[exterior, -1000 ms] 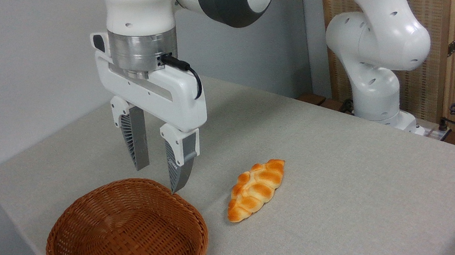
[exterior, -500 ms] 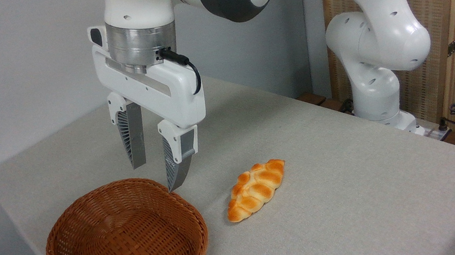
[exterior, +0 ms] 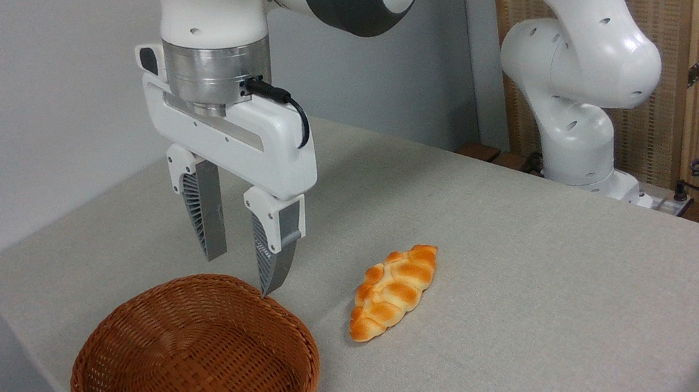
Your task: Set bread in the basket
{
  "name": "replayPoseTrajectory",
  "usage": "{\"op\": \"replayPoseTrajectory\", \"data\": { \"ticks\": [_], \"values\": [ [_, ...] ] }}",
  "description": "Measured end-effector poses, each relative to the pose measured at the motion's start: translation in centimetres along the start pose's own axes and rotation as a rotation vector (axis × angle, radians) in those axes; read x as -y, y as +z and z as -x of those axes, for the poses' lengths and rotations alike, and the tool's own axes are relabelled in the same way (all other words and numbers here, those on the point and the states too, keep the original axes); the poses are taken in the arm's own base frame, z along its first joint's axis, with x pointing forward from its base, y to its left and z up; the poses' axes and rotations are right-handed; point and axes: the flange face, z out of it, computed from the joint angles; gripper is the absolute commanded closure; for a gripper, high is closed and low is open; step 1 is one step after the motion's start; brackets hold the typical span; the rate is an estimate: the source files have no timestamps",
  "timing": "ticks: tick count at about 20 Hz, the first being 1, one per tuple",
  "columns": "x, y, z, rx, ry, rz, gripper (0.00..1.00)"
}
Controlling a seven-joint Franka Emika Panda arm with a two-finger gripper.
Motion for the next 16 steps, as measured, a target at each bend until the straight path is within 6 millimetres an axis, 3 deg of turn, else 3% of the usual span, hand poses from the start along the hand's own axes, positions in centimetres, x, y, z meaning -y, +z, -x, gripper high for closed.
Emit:
{"op": "replayPoseTrajectory", "data": {
  "ticks": [16],
  "values": [
    [-1.6,2.6,1.9,0.14,-0.002,0.131,0.0]
  ]
}}
